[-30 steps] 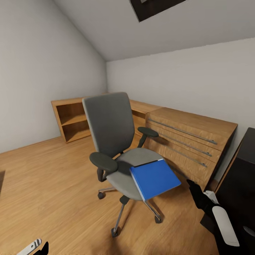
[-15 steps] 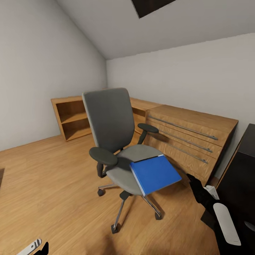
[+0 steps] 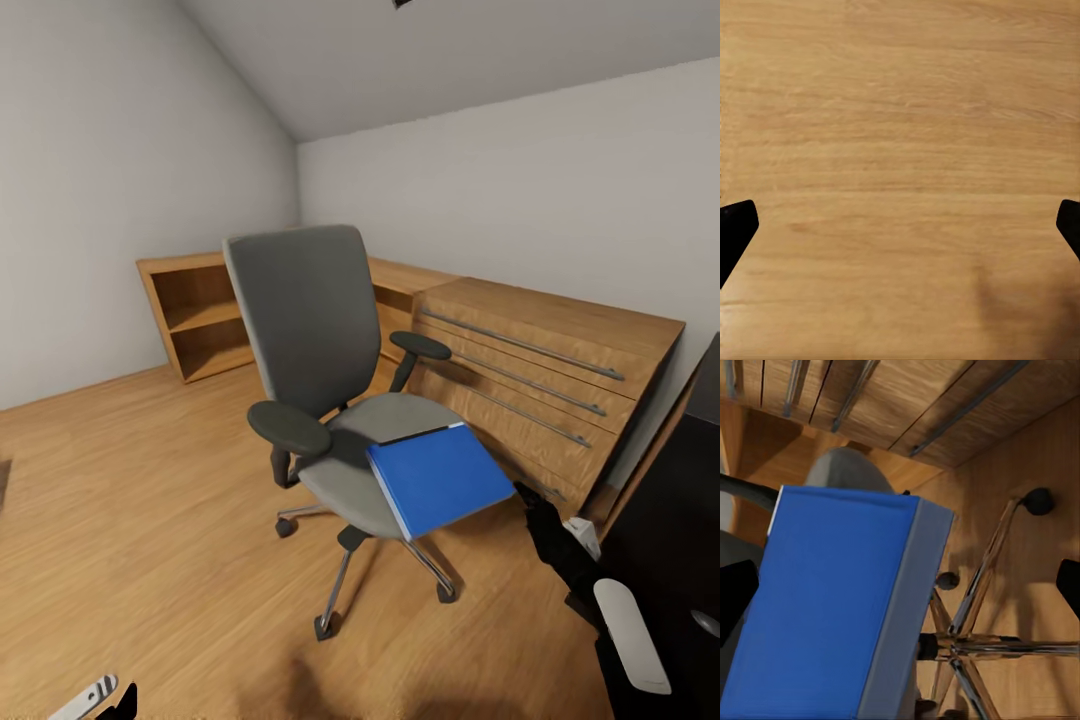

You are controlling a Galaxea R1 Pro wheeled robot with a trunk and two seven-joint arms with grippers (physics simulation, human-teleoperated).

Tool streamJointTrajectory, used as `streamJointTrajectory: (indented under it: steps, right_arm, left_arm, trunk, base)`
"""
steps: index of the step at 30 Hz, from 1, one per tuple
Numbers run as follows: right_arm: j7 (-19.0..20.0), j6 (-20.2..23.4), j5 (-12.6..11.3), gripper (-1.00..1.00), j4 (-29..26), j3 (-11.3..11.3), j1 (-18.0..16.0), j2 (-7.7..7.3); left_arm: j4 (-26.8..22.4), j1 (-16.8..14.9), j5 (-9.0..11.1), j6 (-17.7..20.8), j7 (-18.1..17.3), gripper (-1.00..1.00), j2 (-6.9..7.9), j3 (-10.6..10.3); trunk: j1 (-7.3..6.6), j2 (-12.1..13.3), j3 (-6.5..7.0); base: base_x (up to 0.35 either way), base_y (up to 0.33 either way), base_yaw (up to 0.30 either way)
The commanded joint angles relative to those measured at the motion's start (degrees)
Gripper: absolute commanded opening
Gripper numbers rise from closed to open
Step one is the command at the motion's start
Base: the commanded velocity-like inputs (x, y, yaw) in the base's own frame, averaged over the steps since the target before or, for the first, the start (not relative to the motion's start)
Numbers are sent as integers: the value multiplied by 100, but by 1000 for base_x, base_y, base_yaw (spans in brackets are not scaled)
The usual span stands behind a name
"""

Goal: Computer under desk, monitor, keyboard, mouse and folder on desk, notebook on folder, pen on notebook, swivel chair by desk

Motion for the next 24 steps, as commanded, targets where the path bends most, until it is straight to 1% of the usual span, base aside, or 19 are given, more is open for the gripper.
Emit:
streamJointTrajectory:
  steps: [1,3,5,7,10,11,15,16,18,24]
  right_arm:
    - [79,30,-52,100,49,-10,-3,-4]
    - [425,38,-69,100,206,-20,-2,-14]
    - [560,40,-111,100,251,-23,-2,-13]
    - [684,42,-245,100,321,-25,-2,-15]
    - [748,43,-451,100,415,-27,-1,-18]
    - [772,44,-609,100,477,-27,-1,-21]
    - [798,46,-896,100,564,-28,-2,-26]
    - [804,52,-1001,100,586,-28,-2,-31]
    - [808,56,-1072,100,600,-28,-2,-34]
    - [814,68,-1180,100,627,-28,-2,-38]
  left_arm:
    - [-13,1,29,27,24,100,2,-3]
    - [-13,1,29,27,24,100,2,-6]
    - [-13,1,29,28,24,100,2,-6]
    - [-13,1,29,26,24,100,2,-6]
    - [-9,1,29,26,24,100,2,-8]
    - [-7,1,29,28,24,100,2,-9]
    - [-5,1,29,26,24,100,2,-9]
    - [-7,1,29,27,24,100,2,-9]
    - [-8,1,29,24,24,100,2,-10]
    - [-6,1,29,29,21,100,2,-10]
  trunk:
    - [2,-4,-27]
    - [7,-7,-72]
    - [12,-9,-116]
    - [17,-12,-160]
    - [25,-16,-227]
    - [27,-17,-249]
    - [38,-23,-337]
    - [40,-24,-360]
    - [45,-27,-404]
    - [45,-27,-404]
  base:
    - [0,0,0]
    - [0,0,0]
    - [0,0,0]
    - [0,0,0]
    - [0,0,0]
    - [0,0,0]
    - [0,0,0]
    - [0,0,0]
    - [0,0,0]
    - [0,0,0]
